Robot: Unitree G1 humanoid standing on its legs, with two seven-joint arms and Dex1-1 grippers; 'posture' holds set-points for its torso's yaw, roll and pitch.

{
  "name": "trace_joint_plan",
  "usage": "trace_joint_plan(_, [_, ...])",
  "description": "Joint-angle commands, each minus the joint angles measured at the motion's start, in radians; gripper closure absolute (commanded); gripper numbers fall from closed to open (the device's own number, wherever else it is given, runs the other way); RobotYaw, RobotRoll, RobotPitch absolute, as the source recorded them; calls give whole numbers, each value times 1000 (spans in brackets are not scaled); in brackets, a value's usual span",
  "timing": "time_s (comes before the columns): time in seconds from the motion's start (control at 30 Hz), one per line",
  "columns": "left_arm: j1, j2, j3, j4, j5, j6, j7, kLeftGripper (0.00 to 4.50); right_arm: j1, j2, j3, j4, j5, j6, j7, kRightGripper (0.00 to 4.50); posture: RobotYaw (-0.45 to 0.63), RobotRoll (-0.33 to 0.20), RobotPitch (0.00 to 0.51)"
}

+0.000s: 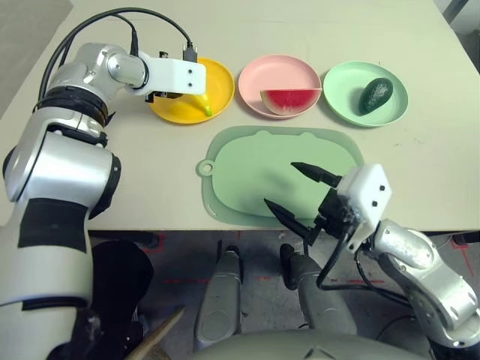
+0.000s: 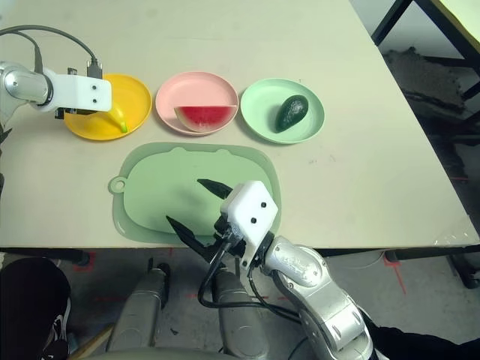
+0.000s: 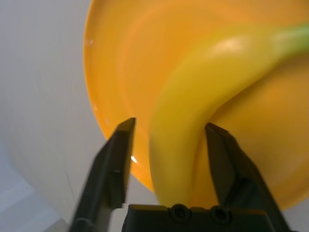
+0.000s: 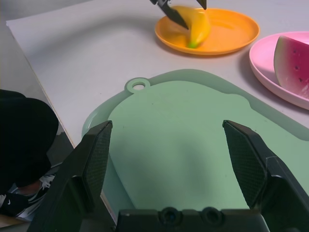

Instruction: Place the fruits into color-matched plates.

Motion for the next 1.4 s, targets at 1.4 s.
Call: trace_joint_plan(1.4, [1020,87,1152,-1210,-1072,997,2,40,-305,-130,-680,1093,127,-435,223,0,-27,0,362])
